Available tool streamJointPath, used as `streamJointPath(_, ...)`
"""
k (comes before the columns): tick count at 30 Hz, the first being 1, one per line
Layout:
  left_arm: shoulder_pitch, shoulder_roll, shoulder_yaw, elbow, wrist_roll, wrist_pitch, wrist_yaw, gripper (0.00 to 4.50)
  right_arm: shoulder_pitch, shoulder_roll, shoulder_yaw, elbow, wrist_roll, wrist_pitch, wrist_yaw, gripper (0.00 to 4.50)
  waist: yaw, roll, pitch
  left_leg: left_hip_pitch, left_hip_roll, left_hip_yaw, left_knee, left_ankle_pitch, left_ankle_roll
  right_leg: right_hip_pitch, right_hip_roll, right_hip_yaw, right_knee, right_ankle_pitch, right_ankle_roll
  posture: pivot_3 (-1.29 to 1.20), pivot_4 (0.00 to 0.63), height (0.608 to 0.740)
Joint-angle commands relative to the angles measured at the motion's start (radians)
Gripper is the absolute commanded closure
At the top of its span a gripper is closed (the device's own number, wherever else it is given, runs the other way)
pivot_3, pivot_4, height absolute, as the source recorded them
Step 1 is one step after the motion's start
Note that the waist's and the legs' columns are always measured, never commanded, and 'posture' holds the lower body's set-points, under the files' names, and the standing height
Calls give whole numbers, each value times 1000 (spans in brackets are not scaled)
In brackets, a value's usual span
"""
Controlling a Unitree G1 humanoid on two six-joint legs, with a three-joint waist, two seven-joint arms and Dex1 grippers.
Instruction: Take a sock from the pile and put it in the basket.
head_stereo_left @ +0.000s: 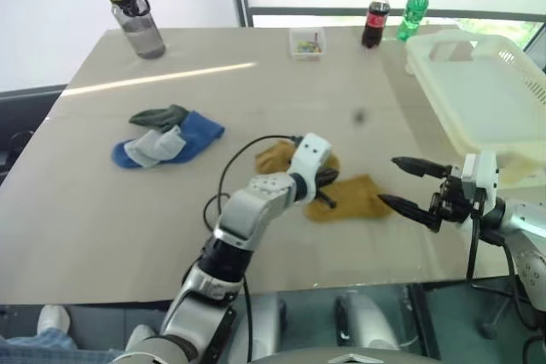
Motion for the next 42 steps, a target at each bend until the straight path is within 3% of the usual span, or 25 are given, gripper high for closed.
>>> streamJointPath(1,-63,-42,0,-62,-34,-42,-50,4431,4,7,-15,-43,6,-22,-11,685,0,0,0,0,0,0,0,0,0,0,0,0,0,0,0,0,150,740)
streamJointPath(7,-105,-44,326,-198,-239,147,1,4431,29,0,-34,-61,13,-16,-20,685,-14,1,1,0,2,-2,0,0,0,-1,1,0,1,0,0,0,150,740)
streamJointPath(13,-27,37,689,-269,-429,317,80,4431,42,8,-29,-71,11,-18,-31,685,-12,1,1,1,2,-2,0,0,0,0,1,1,1,0,0,0,150,740)
streamJointPath(17,111,192,680,-300,-410,359,62,4431,45,8,-31,-66,11,-20,-28,685,-14,1,2,2,2,-3,-1,0,0,-1,1,1,1,0,0,0,150,740)
streamJointPath(23,176,271,732,-320,-451,376,62,4431,29,6,-27,-55,8,-18,-24,685,11,-4,5,0,1,-3,1,0,0,0,-1,0,1,0,0,0,150,740)
streamJointPath(31,235,366,698,-280,-425,323,39,4431,22,16,-11,-60,4,-11,-31,685,10,-4,5,1,2,-3,0,0,0,0,0,0,1,0,0,0,150,740)
streamJointPath(42,397,558,722,-261,-446,289,-104,4431,20,22,-3,-41,-2,-17,-28,685,1,-3,5,2,3,-3,0,0,0,-1,-1,1,1,-2,-4,0,150,740)
